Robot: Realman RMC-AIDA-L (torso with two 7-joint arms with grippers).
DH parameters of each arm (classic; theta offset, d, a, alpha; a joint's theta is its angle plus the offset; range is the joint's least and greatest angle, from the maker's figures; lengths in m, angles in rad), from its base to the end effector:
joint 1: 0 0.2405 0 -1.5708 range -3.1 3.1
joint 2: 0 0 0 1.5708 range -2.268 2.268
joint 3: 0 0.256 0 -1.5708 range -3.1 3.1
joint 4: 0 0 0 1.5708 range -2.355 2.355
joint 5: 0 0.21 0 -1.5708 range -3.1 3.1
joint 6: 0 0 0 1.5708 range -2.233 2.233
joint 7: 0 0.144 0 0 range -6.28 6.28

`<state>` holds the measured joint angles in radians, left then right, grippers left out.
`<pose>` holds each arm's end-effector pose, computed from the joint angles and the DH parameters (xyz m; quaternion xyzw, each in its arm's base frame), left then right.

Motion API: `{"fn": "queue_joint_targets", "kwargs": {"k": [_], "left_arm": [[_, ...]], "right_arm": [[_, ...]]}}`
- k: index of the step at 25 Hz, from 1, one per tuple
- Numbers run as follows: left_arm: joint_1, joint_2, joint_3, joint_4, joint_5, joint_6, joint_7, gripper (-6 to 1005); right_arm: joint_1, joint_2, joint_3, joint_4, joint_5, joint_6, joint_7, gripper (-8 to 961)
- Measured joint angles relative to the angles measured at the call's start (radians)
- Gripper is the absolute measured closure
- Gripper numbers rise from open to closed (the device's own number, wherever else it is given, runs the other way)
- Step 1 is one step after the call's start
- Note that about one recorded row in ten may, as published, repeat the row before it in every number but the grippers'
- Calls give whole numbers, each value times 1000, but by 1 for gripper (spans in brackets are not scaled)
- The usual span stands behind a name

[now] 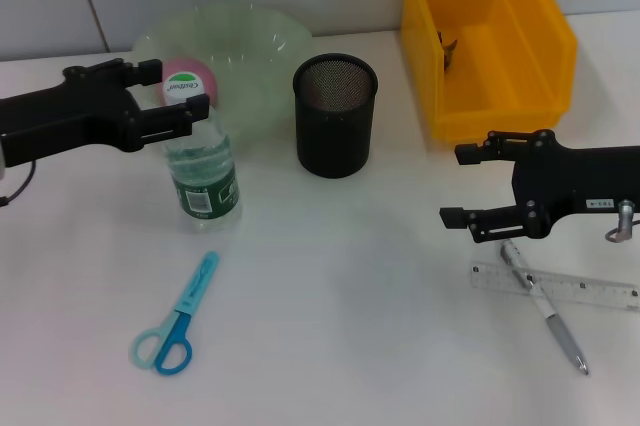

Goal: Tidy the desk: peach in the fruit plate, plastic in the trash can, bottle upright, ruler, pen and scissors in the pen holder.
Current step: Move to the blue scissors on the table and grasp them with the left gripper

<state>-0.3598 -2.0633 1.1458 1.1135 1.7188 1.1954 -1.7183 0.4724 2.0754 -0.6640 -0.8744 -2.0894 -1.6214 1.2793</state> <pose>-0.2174 0.3612 0.0323 -0.9179 -0.2133 -0.2247 0.2481 0.2721 0.3255 0.0357 -0.9631 0.1145 0.1716 0.1726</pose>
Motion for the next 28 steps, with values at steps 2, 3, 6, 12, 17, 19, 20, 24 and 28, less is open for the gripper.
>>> {"fn": "queue_joint_targets", "kwargs": {"k": [2, 3, 6, 12, 17, 19, 20, 24, 28], "left_arm": [[30, 0, 1, 45, 4, 12, -10, 198], [46, 0, 3, 69, 4, 18, -17, 199], [75, 0, 4, 105, 5, 24, -22, 199], [202, -5, 17, 232, -20, 93, 2, 200], [298, -7, 51, 252, -102, 125, 128, 202], [311, -7, 55, 252, -116, 132, 144, 202], [322, -7, 61, 250, -127, 138, 154, 202], [351, -9, 96, 248, -121, 125, 131, 203], [415, -8, 158, 313, -98, 62, 92, 204]], "right_arm": [[0, 0, 0, 0, 0, 0, 0, 107], [0, 0, 0, -1, 0, 0, 0, 107], [-3, 0, 4, -5, 0, 0, 0, 107], [-6, 0, 8, -5, 5, 0, -3, 107], [-3, 0, 10, -3, 8, 0, -5, 107], [-1, 0, 10, -4, 9, -2, -5, 107], [-1, 0, 10, -5, 9, -3, -5, 107], [-1, 0, 10, -6, 9, -1, -5, 107], [1, -1, 11, -6, 9, 0, -4, 107]]}}
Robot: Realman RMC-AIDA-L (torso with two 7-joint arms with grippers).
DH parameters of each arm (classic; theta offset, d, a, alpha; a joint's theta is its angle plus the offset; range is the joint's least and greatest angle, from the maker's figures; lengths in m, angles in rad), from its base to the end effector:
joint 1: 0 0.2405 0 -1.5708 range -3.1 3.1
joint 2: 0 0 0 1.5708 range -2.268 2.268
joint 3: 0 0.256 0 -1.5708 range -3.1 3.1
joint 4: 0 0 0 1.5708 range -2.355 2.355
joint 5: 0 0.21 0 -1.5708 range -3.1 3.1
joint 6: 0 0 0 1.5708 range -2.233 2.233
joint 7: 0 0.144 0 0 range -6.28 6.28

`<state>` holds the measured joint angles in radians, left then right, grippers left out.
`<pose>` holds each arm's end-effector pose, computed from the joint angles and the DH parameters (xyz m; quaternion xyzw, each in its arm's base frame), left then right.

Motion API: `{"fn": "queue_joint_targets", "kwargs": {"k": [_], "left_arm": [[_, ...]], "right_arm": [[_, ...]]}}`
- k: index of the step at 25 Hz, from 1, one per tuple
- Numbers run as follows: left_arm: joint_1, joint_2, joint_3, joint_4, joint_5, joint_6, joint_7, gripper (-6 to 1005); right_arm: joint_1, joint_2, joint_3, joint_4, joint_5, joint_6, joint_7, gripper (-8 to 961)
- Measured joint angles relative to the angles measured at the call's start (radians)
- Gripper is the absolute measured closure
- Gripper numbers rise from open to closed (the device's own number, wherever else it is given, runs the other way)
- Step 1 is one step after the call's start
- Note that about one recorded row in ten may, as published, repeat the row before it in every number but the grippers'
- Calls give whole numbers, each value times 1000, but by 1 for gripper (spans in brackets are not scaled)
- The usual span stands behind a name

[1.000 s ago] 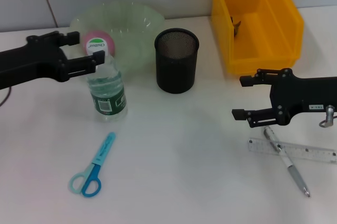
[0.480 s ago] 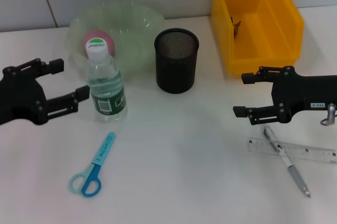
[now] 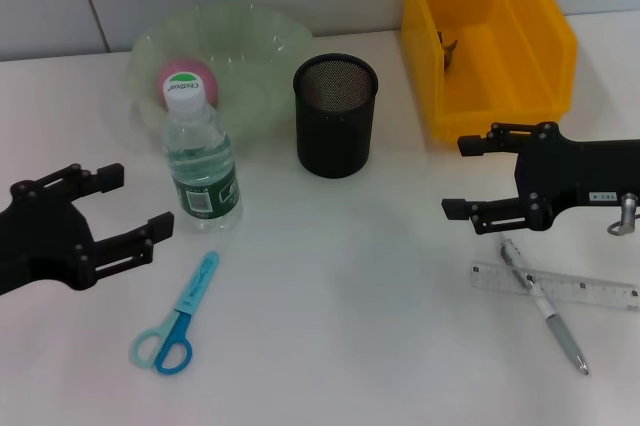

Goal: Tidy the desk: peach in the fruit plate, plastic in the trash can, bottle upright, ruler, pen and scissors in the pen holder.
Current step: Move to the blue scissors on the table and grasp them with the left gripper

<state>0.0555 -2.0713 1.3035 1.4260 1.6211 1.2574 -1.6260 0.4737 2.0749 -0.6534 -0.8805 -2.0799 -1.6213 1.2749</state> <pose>-0.2463 0.2647 0.0391 -0.9235 -0.1911 -0.2108 0.2571 0.2710 0.3273 0.0392 -0.9612 0.1108 0.1762 0.1808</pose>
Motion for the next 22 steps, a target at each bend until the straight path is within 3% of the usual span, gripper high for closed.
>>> {"fn": "queue_joint_targets", "kwargs": {"k": [22], "left_arm": [[35, 2, 8, 18, -6, -1, 5, 209]], "right_arm": [[8, -1, 0, 0, 0, -6, -2, 107]]}}
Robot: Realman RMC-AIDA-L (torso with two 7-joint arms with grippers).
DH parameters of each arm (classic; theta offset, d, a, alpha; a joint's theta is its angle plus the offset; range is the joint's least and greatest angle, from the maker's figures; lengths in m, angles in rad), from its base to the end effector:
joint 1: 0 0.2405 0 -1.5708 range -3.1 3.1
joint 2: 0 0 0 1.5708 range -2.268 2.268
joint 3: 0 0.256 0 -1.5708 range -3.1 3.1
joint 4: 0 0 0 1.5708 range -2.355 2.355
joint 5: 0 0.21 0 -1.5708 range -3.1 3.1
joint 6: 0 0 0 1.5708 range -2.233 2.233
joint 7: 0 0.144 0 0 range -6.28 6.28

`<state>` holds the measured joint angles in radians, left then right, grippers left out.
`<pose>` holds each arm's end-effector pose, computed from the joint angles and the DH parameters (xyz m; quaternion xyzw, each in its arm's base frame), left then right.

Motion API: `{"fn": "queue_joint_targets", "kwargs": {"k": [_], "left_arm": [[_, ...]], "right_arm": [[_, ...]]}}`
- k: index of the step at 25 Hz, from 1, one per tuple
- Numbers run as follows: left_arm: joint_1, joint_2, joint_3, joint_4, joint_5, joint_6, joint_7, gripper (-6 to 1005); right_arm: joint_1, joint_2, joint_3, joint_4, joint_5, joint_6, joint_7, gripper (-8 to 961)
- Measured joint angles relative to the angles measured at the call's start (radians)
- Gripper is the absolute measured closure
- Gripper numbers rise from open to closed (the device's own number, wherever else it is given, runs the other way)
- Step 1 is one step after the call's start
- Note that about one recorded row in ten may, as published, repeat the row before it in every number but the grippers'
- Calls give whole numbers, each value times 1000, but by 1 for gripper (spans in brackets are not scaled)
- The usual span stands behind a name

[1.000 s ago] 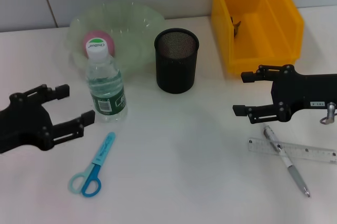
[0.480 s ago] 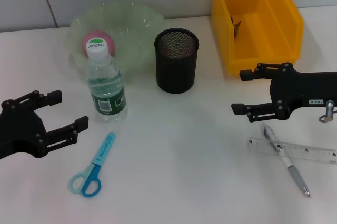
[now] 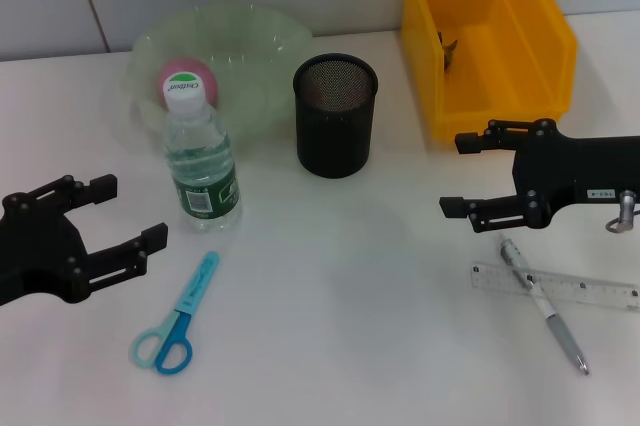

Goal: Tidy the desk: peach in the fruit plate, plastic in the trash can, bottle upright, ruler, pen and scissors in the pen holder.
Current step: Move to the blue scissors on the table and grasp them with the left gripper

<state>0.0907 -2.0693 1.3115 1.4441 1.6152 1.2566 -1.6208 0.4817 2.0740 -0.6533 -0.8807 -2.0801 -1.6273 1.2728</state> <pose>-0.2503 0.2567 0.0404 -0.9223 -0.1953 -0.2078 0.2610 0.2681 0.3288 0.0394 -0.9622 0.1052 0.1774 0.1779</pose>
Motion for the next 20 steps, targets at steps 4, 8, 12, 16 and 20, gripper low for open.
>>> {"fn": "queue_joint_targets", "kwargs": {"k": [4, 8, 12, 16, 20], "left_arm": [[7, 0, -1, 9, 0, 10, -8, 210], [22, 1, -8, 16, 0, 35, -16, 211], [27, 5, -11, 35, 50, 46, -44, 211], [24, 7, -15, 50, 94, 51, -88, 212], [-4, 3, -24, 112, 273, 54, -319, 213]], "right_arm": [[-3, 0, 1, -13, 0, -4, 0, 107], [-4, 0, -3, -15, 0, -7, 3, 107], [1, 1, -8, -9, 0, -2, 4, 107], [5, 1, -9, -6, -4, 2, 13, 107], [7, 2, -9, -8, -5, 2, 21, 107]]}}
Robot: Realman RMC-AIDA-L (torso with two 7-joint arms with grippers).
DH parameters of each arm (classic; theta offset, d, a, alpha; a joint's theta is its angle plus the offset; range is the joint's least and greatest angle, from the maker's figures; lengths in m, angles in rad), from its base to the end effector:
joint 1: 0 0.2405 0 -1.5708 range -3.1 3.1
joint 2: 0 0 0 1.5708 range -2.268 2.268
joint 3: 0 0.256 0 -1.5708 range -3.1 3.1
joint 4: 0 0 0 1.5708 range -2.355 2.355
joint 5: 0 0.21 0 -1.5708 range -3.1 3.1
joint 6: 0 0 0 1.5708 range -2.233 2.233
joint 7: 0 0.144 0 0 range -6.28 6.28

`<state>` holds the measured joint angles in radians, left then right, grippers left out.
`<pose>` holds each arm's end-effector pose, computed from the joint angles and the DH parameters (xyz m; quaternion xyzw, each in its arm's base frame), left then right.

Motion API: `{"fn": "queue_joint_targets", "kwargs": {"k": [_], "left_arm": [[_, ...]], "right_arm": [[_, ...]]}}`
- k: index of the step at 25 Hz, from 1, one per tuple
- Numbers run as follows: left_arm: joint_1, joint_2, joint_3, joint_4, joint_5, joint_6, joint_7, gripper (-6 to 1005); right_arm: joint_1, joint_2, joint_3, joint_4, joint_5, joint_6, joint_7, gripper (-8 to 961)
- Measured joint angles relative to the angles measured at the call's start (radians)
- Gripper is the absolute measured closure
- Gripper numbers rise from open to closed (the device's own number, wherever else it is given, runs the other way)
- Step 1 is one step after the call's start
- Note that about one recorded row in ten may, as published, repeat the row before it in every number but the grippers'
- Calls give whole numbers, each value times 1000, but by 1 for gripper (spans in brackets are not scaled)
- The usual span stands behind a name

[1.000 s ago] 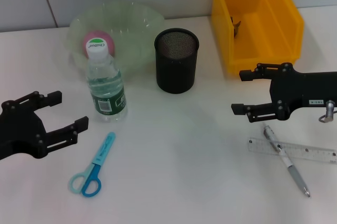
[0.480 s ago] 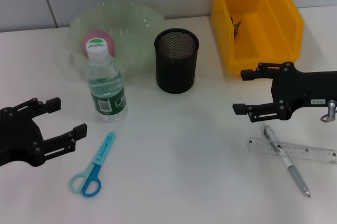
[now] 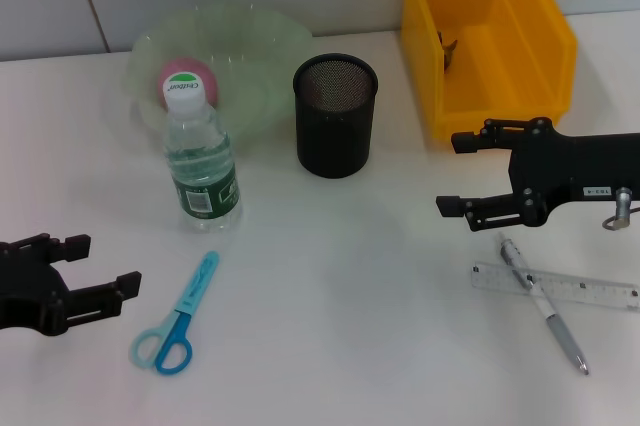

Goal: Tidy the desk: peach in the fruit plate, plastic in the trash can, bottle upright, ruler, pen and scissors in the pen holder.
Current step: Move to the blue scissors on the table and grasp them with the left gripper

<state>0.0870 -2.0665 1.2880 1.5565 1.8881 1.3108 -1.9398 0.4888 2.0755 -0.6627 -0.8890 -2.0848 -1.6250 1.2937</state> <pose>-0.2617 0.2517 0.0452 -0.9198 -0.2886 -0.1152 0.2396 0.2649 0.3310 0.0387 -0.9632 0.1078 0.1746 0.1739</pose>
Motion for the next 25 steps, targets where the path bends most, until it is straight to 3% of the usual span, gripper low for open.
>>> {"fn": "queue_joint_targets", "kwargs": {"k": [3, 6, 8, 14, 15, 25], "left_arm": [[-22, -1, 5, 30, 85, 0, -137, 214], [-22, -1, 5, 30, 85, 0, -137, 214], [-81, -2, 28, 39, 207, 1, -295, 215], [-95, -2, 49, 43, 247, -2, -335, 216], [-141, -3, 107, 68, 374, -7, -472, 216], [-207, -4, 232, 102, 560, -26, -661, 219]], "right_arm": [[0, 0, 0, -2, 0, 1, 1, 107], [1, 0, 0, -4, -1, 1, 1, 107], [1, 0, 0, -4, -1, 1, 1, 107], [-7, -1, 1, -4, -1, 0, 2, 107], [-9, -1, 3, -4, -2, 0, 2, 107], [-17, -3, 12, -4, 2, 25, -9, 107]]}}
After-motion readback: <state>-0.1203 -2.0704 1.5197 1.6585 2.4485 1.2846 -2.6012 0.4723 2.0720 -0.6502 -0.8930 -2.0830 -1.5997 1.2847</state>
